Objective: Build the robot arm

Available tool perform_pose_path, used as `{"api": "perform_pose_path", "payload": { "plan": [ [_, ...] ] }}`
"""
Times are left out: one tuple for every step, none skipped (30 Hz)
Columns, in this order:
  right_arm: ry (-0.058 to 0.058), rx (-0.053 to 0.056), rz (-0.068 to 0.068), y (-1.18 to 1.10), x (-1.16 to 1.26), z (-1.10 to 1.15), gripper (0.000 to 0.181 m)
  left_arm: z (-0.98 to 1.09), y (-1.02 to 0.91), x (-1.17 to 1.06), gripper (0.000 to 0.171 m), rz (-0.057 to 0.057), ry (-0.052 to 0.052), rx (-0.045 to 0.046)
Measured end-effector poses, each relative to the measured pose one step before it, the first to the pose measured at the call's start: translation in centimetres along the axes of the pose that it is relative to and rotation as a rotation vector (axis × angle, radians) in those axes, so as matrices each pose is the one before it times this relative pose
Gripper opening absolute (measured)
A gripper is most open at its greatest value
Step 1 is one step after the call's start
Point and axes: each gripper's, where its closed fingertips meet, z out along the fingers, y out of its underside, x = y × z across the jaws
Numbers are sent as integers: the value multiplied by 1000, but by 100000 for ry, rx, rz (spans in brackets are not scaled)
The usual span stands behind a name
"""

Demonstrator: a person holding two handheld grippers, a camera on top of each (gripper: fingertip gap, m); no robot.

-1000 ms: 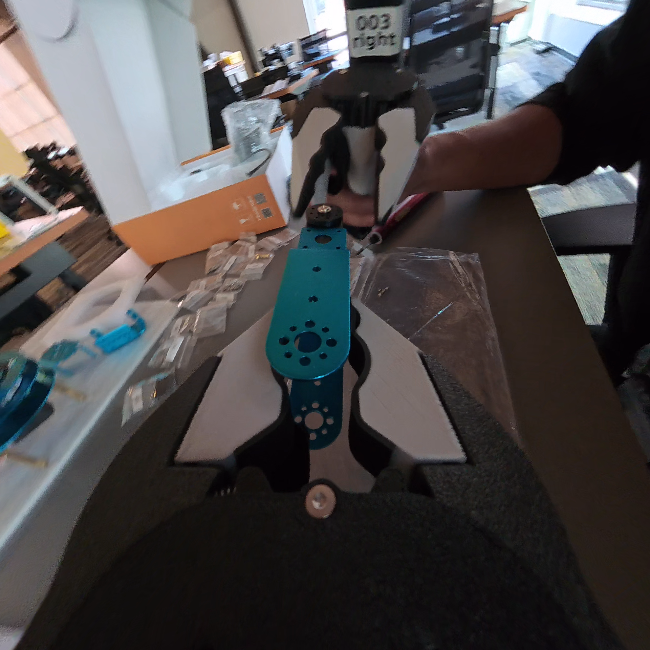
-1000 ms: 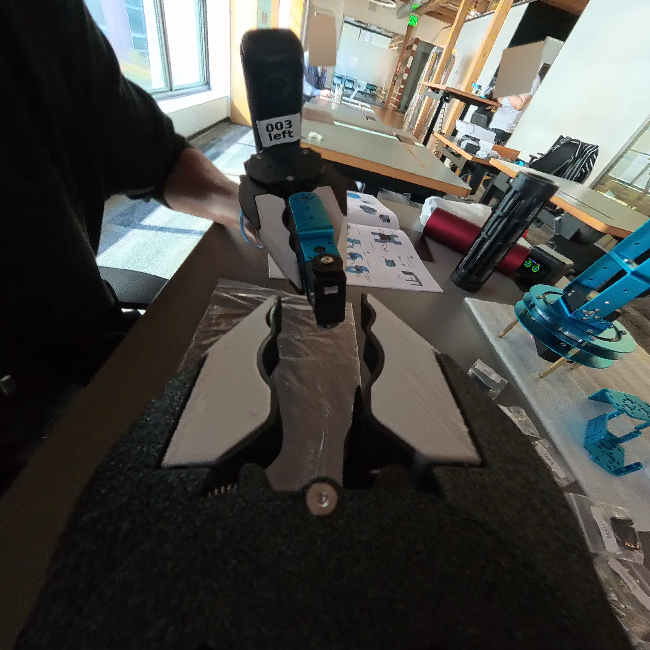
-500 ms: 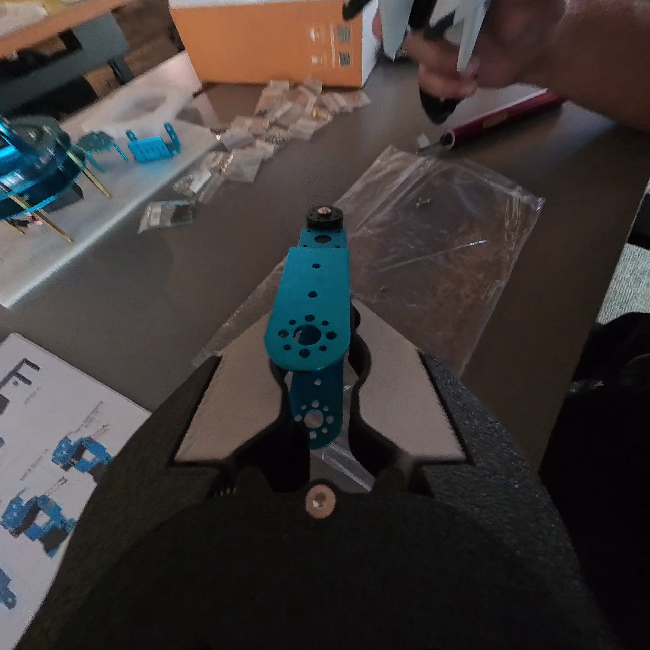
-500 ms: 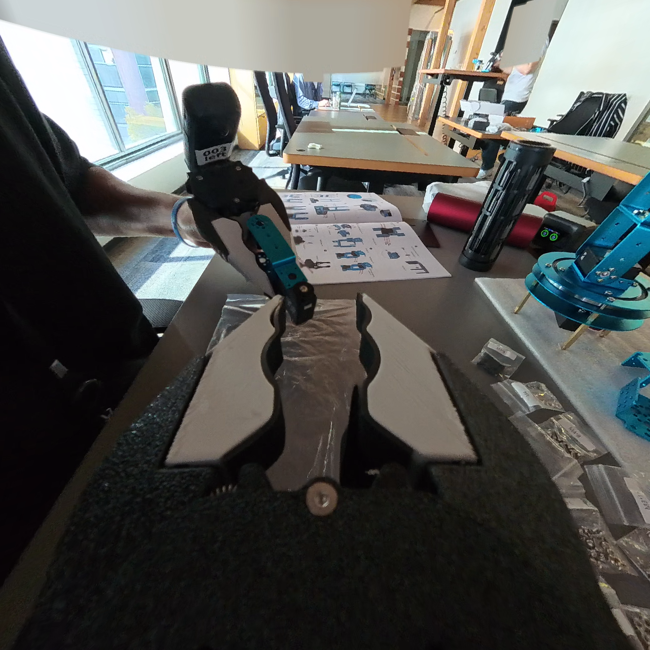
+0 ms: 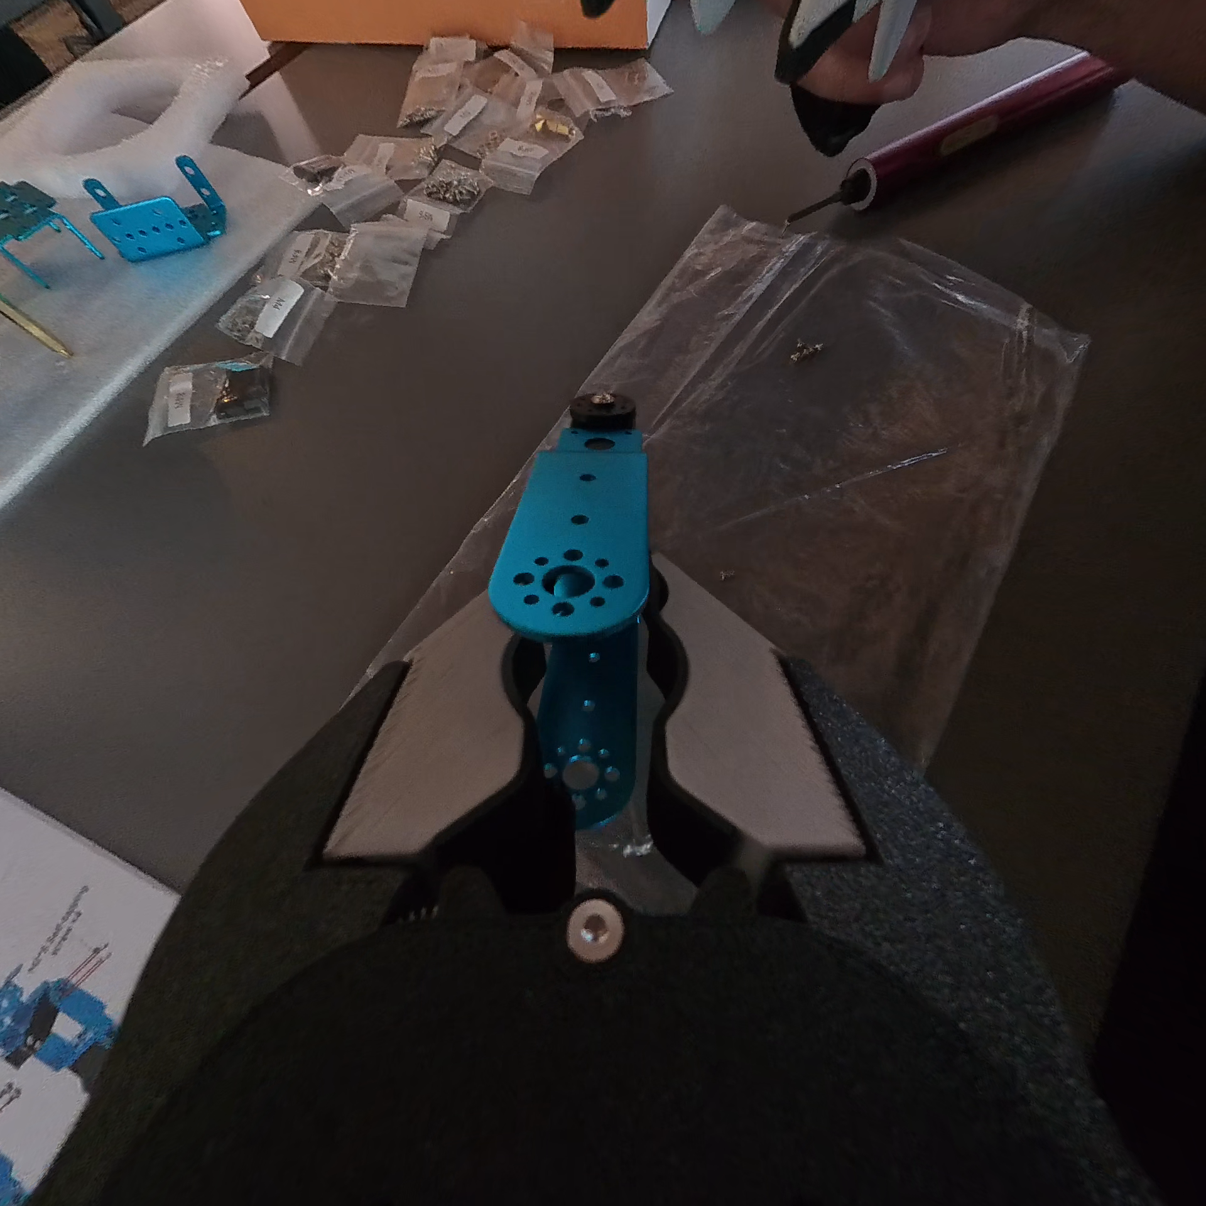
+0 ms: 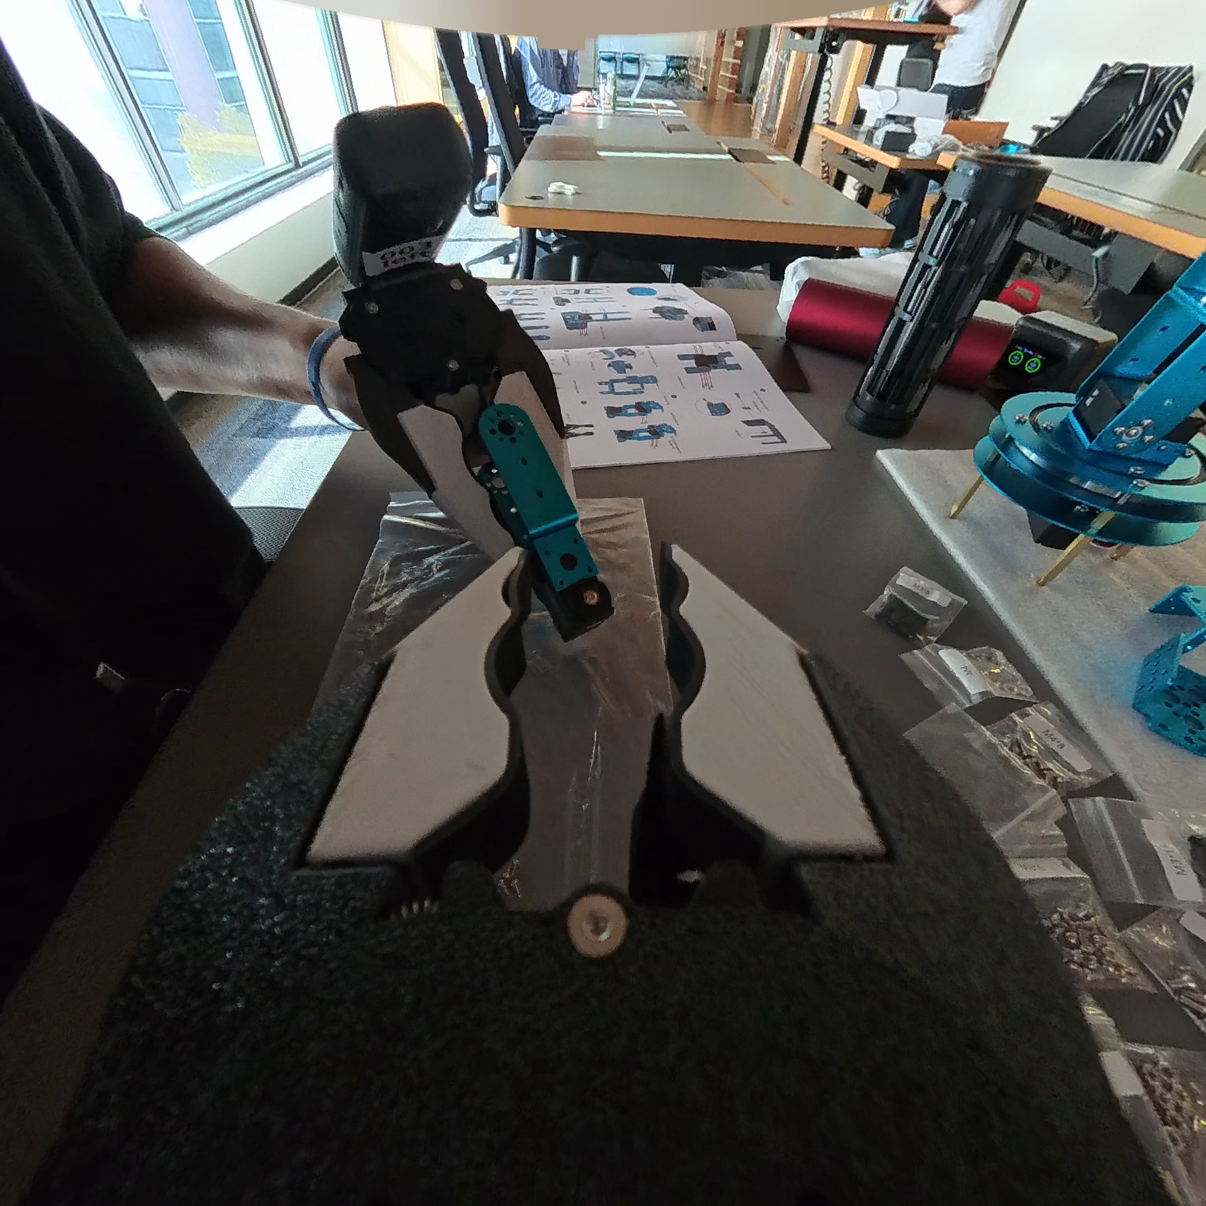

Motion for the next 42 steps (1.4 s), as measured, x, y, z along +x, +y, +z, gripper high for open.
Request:
{"api": "perform_pose_path", "payload": {
  "plan": [
    [-446,-143,679,107,14,35,39,98,53,56,25,-530,532,-213],
    [-425,-326,617,136,1,77,39,76,92,56,25,-355,355,-244],
    [-387,-608,361,175,-4,93,39,68,138,67,25,-154,251,-322],
    [-302,-782,112,197,-25,115,39,27,121,55,25,-223,123,-73],
    [-250,-758,32,192,-34,116,39,-25,67,20,25,-525,48,310],
    [-387,-749,65,174,-56,136,39,-53,68,30,25,-604,202,124],
    [-385,-744,58,161,-63,138,39,-67,106,-1,23,-357,58,-61],
    [-511,-851,23,172,-96,138,38,-69,140,-13,25,-100,-263,-191],
    [-557,-893,-94,161,-110,116,38,-81,194,-9,25,69,-350,-450],
    [-220,-796,-263,132,-80,99,38,-59,258,34,25,103,-86,-792],
    [69,-682,-329,94,-34,77,38,-79,248,57,25,277,-44,-668],
    [-69,-532,-287,55,-50,44,38,-101,185,31,25,408,-287,-196],
    [-71,-228,-216,-3,-40,18,38,-90,138,19,25,112,-217,6],
    [27,-63,-164,-28,-29,5,38,-83,96,1,25,-217,-125,46],
    [18,-30,-118,-34,-11,-16,38,-66,52,-18,25,-203,-262,-23],
    [112,3,-42,-30,10,-6,38,-59,56,-4,26,115,-317,-36],
    [65,5,92,-21,17,-2,38,-56,44,12,25,267,-362,-117],
    [68,-35,180,-16,24,0,37,-54,55,32,26,3,-351,-410],
    [-11,-122,167,-29,0,4,38,-77,37,55,26,-484,-16,-805],
    [-54,-40,-55,-76,-38,-14,38,-79,51,119,26,-382,471,-967],
    [136,115,-357,-113,-52,-25,38,-66,80,102,26,-85,540,-980],
    [183,66,-490,-113,-49,-12,38,-67,113,23,26,-408,145,-1002],
    [125,64,-428,-93,-53,-9,37,-65,125,7,26,-607,-35,-852],
    [75,94,-259,-76,-41,-4,37,-28,219,14,26,-258,-87,-973],
    [-15,50,-95,-59,-20,-2,37,-6,314,-27,26,51,-389,-1457],
    [19,47,-88,-42,-16,-20,37,14,355,-50,26,285,-778,-1579],
    [-10,-2,-64,-4,8,-16,37,6,322,-3,26,701,-761,-1322],
    [-74,-56,68,5,-1,-24,37,-9,207,97,26,1011,-374,-614],
    [-11,12,168,11,14,-32,37,-17,88,118,25,497,-217,36],
    [-26,52,168,5,26,-24,37,-23,31,72,25,-239,-261,85],
    [-140,107,143,-10,-3,-4,37,-28,37,36,25,-796,-53,66],
    [-246,69,177,-9,-24,6,37,-39,41,29,25,-1135,114,46],
    [-219,-27,149,9,-46,14,37,-71,90,19,25,-953,103,-38],
    [-197,-95,-18,15,-49,17,37,-71,149,-48,25,-628,-383,-324],
    [-159,-209,-128,23,-59,29,37,-80,236,-111,26,-433,-820,-659],
    [-197,-300,-210,41,-77,34,37,-79,255,-65,26,-117,-596,-580],
    [-100,-245,-278,28,-63,51,36,-107,210,-6,26,43,-352,-187],
    [-79,-174,-195,22,-48,48,37,-135,124,-8,26,-160,-438,230],
    [-147,-78,1,8,-36,60,38,-154,69,11,26,-546,-105,352],
    [-310,35,208,-3,-46,56,38,-144,59,58,26,-866,379,213],
    [-340,-69,265,15,-45,69,38,-140,33,3,26,-726,160,324],
    [-180,-28,214,21,-11,71,37,-127,34,-77,26,-404,-217,323]
  ]
}}
